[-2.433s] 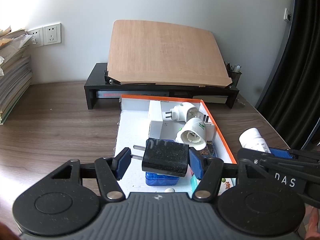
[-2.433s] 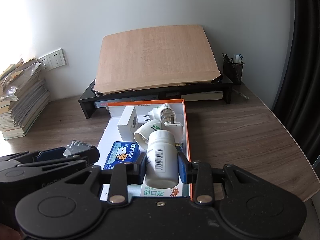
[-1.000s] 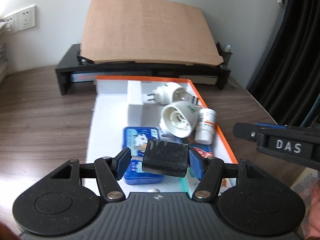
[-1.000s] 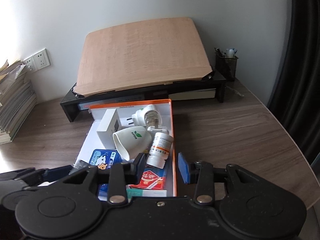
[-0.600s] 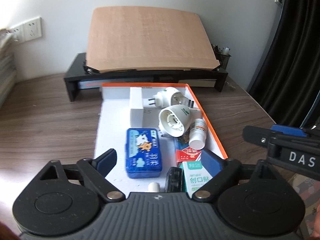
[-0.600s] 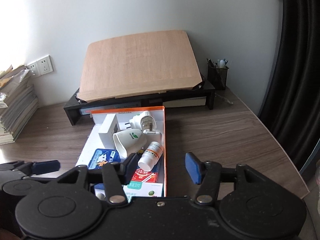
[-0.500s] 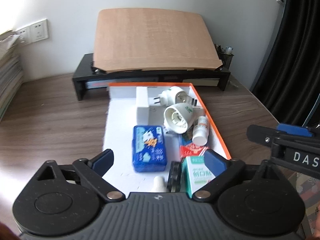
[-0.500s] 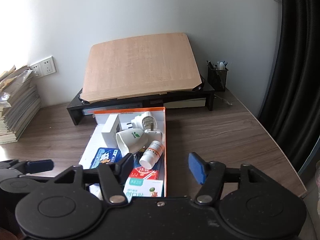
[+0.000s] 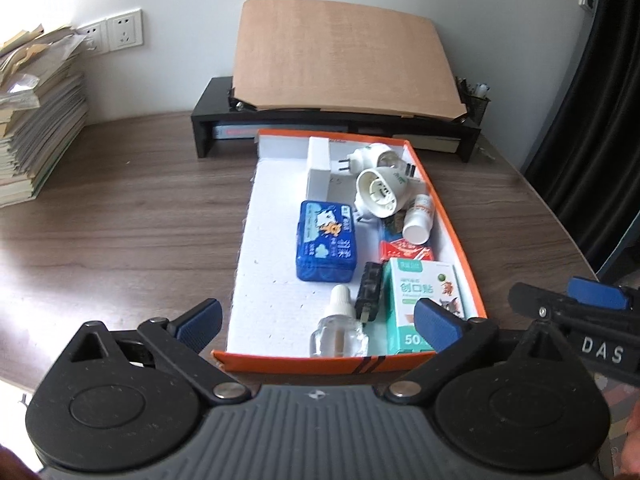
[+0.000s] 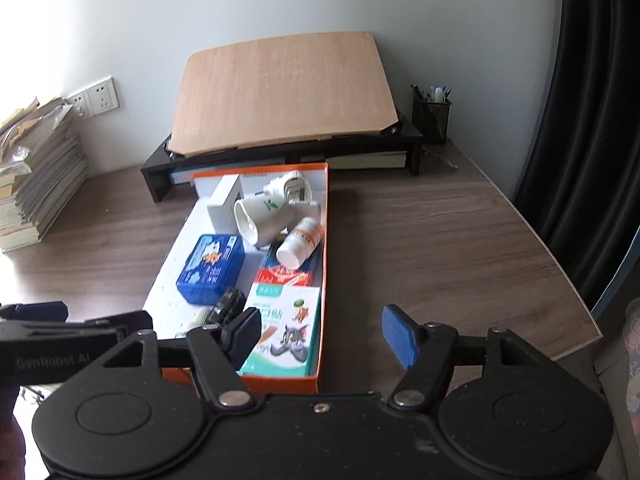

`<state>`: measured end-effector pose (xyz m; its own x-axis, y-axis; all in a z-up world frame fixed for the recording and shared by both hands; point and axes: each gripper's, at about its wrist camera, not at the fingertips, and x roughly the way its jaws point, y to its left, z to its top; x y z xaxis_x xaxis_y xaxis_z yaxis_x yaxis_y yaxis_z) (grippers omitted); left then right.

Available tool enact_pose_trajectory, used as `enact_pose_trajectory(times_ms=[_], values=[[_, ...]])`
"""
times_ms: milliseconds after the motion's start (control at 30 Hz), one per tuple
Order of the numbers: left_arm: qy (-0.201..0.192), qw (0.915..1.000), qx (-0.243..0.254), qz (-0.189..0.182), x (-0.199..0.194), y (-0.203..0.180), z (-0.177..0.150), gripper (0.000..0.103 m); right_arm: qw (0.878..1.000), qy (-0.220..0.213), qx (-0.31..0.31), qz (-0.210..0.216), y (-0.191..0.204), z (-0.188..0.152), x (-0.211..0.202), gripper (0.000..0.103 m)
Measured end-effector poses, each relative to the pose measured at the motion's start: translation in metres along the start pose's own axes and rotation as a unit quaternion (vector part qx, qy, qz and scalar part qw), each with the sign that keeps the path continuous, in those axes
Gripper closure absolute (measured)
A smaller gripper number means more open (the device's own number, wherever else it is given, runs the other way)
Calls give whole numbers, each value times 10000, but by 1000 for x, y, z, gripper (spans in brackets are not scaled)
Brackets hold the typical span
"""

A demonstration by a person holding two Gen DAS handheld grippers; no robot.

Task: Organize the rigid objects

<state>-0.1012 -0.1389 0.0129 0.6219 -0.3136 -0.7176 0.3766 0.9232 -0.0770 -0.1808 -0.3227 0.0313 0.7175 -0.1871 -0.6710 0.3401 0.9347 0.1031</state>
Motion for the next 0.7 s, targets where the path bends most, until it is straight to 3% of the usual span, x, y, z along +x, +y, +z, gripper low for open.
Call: enact_pose_trajectory(times_ms=[700], values=[[89, 9999, 0, 135, 1, -1, -5, 0, 9999, 94, -93, 14, 5, -8, -3, 23]])
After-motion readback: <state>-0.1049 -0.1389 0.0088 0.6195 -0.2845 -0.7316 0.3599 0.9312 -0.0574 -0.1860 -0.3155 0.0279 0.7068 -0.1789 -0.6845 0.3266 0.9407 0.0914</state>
